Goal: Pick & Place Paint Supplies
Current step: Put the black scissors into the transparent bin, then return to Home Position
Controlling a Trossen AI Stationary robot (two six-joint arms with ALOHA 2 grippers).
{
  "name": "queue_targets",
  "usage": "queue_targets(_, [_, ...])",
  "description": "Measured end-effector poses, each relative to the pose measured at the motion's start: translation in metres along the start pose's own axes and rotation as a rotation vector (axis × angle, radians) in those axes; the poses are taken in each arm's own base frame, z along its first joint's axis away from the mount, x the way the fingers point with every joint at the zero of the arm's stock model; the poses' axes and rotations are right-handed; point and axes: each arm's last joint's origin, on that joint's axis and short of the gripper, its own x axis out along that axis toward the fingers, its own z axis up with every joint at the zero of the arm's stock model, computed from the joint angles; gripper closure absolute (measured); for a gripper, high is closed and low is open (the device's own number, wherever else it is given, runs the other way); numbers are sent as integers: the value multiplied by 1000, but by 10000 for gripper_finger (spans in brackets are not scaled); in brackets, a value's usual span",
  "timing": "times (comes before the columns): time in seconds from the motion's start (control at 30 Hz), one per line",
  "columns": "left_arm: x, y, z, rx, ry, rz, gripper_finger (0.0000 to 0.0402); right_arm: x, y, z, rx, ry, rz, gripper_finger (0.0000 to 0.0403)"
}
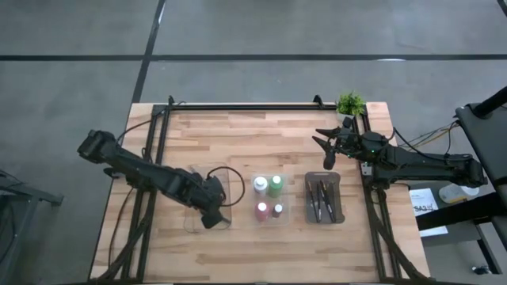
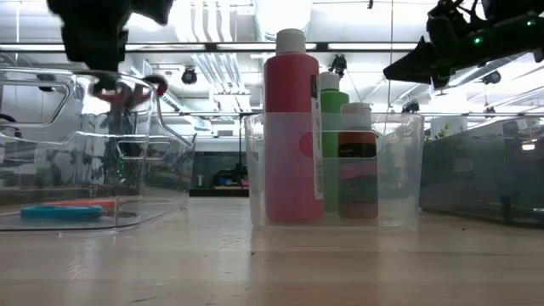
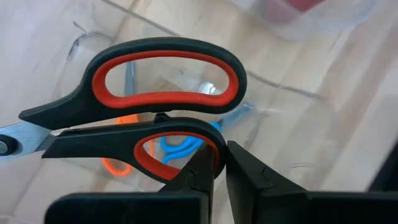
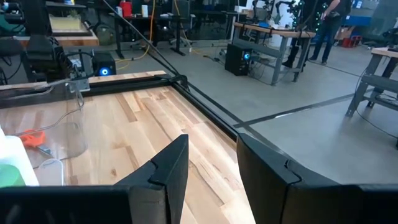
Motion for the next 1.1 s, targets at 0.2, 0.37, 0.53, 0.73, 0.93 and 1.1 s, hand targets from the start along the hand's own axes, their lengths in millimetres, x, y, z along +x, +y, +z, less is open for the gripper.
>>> queue_targets(0.2, [30,7,-9,25,-9,-20,375,0,0,0,0,0,0,272])
queue_targets(0.37, [49,15,-18,41,1,-13,375,0,0,0,0,0,0,272])
queue_targets(0.53, [62,21,-24,38,0,-9,375,0,0,0,0,0,0,272])
queue_targets(0.73, [68,24,-27,7,-4,-14,375,0,0,0,0,0,0,272])
queue_targets(0.93, [70,23,-26,3,-18,-32,330,0,0,0,0,0,0,272])
queue_targets(1.1, [70,23,-26,4,-18,-33,272,0,0,0,0,-1,0,272])
